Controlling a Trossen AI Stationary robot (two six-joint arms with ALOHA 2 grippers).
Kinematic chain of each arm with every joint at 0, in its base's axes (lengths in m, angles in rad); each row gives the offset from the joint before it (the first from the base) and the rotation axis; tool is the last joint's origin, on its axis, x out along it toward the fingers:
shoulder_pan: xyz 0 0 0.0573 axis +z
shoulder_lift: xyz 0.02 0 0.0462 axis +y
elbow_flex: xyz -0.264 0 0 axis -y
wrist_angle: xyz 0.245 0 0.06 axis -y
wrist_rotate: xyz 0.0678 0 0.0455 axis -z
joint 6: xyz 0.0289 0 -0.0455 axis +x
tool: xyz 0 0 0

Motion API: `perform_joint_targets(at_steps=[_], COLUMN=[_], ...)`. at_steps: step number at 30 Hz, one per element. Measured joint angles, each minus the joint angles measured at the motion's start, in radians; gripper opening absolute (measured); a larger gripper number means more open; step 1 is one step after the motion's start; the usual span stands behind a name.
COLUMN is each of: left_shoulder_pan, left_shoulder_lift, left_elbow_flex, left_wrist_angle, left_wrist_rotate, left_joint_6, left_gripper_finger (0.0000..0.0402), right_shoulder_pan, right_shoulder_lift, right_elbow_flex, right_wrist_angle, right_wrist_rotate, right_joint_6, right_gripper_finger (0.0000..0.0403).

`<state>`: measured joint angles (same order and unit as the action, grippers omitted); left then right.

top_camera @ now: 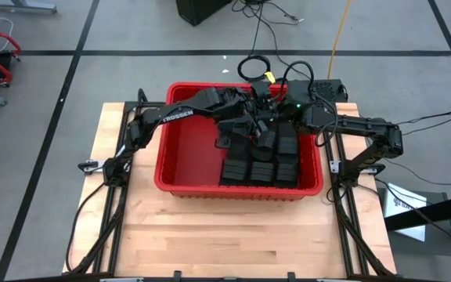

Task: Pick and place slides into bin
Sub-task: Put the black slide into the red bin

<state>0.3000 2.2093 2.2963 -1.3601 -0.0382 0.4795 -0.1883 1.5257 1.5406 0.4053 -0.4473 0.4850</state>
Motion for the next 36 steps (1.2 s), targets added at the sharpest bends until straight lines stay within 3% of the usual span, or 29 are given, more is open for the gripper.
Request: perform_joint_targets(at_steps=[13, 18, 24, 36], left_shoulder_pan=[0.011, 0.051, 0.09, 0.136], left_shoulder_lift=[-0.058, -0.114, -0.133, -0.095], left_elbow_flex=[-0.001, -0.001, -0.001, -0.011], left_wrist_angle=[-0.082, -0.088, -0.097, -0.128], left_wrist_rotate=[0.003, 0.124, 0.381, 0.563], left_joint_6=[0.026, 0.023, 0.016, 0.094], left_gripper_finger=[0.0002, 0.0002, 0.0001, 0.0001], right_shoulder_pan=[0.0, 0.0, 0.0, 0.001], right_shoulder_lift=[0.0, 0.0, 0.0, -0.001], right_elbow_flex=[0.0, 0.0, 0.0, 0.0], right_wrist_angle=[-0.003, -0.006, 0.04, 0.099], right_wrist_rotate=[0.0, 0.0, -0.001, -0.002], right_joint_6=[0.0, 0.0, 0.0, 0.026], right_gripper_finger=[0.021, 0.021, 0.021, 0.021])
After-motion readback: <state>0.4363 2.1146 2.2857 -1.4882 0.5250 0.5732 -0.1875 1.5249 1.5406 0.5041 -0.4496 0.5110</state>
